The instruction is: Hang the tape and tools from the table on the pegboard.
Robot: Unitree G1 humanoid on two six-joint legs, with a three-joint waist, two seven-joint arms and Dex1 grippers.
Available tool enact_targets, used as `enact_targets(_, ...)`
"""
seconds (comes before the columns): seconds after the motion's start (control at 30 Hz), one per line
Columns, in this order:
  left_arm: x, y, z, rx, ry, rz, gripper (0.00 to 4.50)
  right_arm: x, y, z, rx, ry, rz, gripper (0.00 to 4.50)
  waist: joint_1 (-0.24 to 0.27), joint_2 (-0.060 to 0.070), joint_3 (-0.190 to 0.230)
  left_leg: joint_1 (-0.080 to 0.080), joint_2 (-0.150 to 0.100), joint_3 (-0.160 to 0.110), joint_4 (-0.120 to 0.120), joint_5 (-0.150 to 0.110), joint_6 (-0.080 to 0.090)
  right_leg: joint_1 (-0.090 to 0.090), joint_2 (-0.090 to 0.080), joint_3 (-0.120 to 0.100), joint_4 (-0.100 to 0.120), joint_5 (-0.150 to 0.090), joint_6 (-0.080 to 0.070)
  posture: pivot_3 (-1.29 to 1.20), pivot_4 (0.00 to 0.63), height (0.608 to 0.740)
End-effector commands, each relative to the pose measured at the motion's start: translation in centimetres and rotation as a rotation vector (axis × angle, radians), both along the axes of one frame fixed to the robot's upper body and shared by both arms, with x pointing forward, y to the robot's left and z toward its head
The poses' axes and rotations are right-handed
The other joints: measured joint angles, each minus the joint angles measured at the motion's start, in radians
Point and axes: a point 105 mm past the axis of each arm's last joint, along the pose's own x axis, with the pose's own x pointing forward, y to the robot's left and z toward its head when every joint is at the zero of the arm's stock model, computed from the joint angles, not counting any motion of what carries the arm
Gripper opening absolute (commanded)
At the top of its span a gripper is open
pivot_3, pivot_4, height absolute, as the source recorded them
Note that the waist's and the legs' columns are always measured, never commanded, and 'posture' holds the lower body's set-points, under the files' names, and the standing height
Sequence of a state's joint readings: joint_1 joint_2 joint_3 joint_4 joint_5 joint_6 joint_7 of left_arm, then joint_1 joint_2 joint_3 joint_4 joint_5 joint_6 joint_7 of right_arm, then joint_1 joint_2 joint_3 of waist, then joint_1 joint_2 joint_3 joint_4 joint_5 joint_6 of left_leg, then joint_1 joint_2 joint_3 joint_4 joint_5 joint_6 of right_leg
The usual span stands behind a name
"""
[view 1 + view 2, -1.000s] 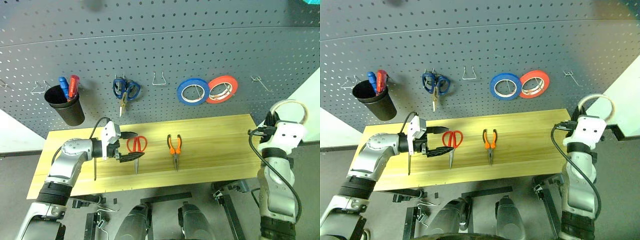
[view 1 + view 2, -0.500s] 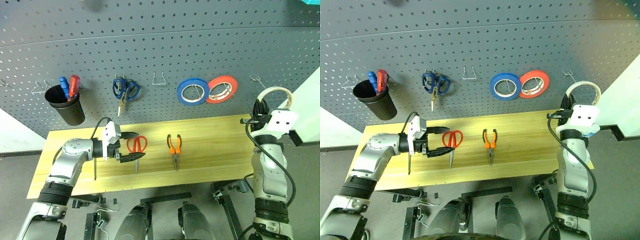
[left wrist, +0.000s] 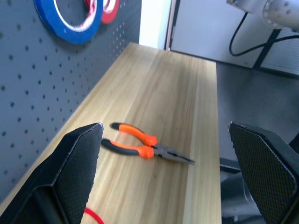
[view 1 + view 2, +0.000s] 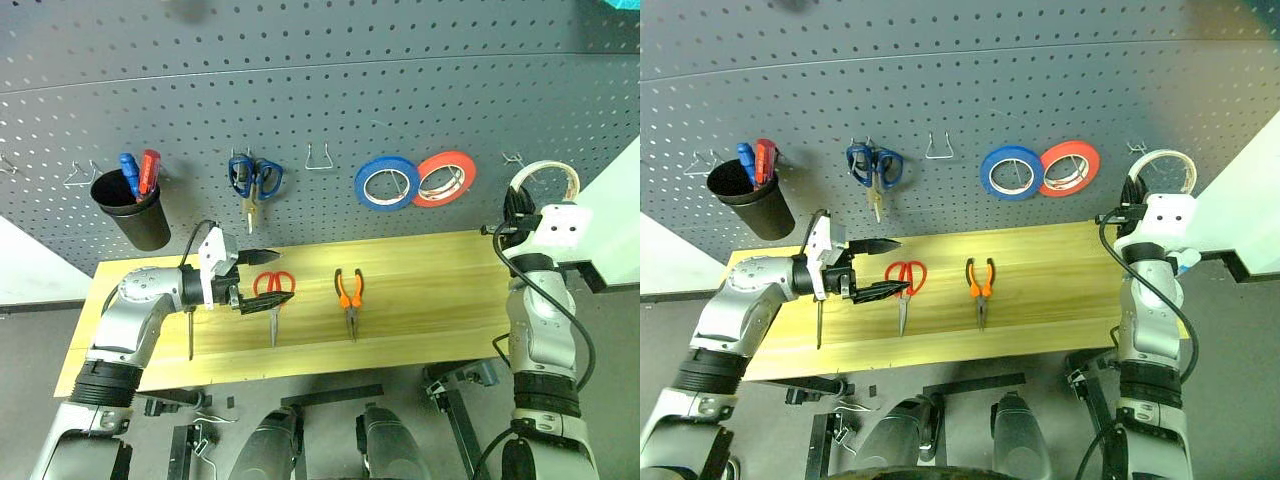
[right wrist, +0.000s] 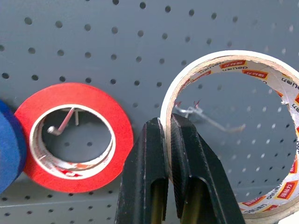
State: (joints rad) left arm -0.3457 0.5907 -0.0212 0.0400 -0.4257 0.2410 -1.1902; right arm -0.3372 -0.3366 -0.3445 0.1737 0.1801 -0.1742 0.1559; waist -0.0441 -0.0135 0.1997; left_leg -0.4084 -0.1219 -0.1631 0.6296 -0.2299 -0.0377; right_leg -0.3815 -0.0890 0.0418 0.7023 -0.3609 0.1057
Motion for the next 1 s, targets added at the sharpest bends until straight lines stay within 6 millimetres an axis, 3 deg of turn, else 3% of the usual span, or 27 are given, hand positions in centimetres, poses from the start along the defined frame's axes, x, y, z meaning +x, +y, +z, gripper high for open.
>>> enact_targets(0.03,-0.3,0.2,1.2,-0.015,-0.034,0.0,4.5,-0.2,-0.6,1.6,-0.013,-0.059,-0.004,0.03,0.0,0.0,0.0,0.0,0.0,0.0,0.0,0.0,0.0,0.0,0.0,0.0,0.0,0.0,0.0,0.01,0.174,0.719)
enact_targets(1.0,-1.7,-0.3,4.2,-0.057,-0.06,-0.003,4.5,1.4,-2.1,1.7,0.001,-0.036,0.049,0.03,0.001,0.0,0.006,0.0,0.0,0.0,0.0,-0.002,0.004,0.0,0.0,0.001,-0.001,0.0,0.0,0.05,0.231,0.719)
